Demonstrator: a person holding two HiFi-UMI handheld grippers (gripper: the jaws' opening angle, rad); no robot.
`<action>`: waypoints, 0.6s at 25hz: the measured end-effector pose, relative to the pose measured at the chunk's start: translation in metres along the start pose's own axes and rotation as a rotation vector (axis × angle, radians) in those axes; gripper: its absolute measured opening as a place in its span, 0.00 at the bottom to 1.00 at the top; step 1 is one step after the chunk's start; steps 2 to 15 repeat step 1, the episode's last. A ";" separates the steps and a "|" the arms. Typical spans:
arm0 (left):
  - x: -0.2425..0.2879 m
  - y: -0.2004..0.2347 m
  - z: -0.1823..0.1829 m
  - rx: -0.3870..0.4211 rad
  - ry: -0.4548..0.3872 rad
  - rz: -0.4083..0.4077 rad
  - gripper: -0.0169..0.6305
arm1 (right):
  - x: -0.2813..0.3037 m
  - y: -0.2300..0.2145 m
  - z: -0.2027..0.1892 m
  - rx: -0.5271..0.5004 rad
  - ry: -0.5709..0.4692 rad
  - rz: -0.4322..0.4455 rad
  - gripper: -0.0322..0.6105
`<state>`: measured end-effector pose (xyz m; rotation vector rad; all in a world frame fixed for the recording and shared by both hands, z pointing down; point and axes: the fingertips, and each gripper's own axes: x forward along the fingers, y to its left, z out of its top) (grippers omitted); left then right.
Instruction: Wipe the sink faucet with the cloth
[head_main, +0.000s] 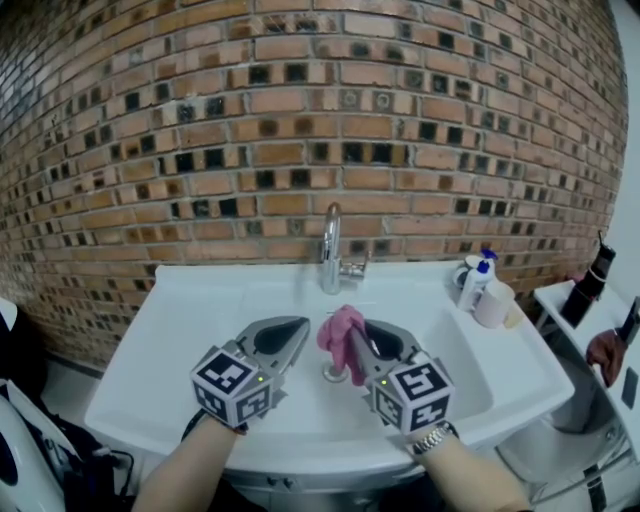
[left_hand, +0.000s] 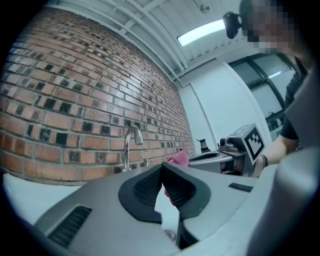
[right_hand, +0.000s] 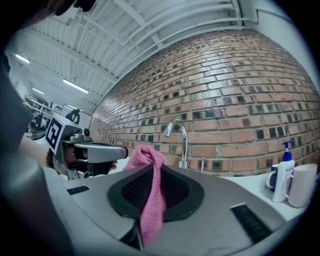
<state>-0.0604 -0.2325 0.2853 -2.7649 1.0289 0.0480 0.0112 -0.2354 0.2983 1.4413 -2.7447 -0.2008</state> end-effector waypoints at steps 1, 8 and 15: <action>0.000 -0.001 0.000 0.001 0.000 -0.001 0.04 | 0.001 0.001 -0.001 -0.009 0.004 0.003 0.12; 0.000 -0.001 0.000 0.001 0.000 -0.001 0.04 | 0.001 0.001 -0.001 -0.009 0.004 0.003 0.12; 0.000 -0.001 0.000 0.001 0.000 -0.001 0.04 | 0.001 0.001 -0.001 -0.009 0.004 0.003 0.12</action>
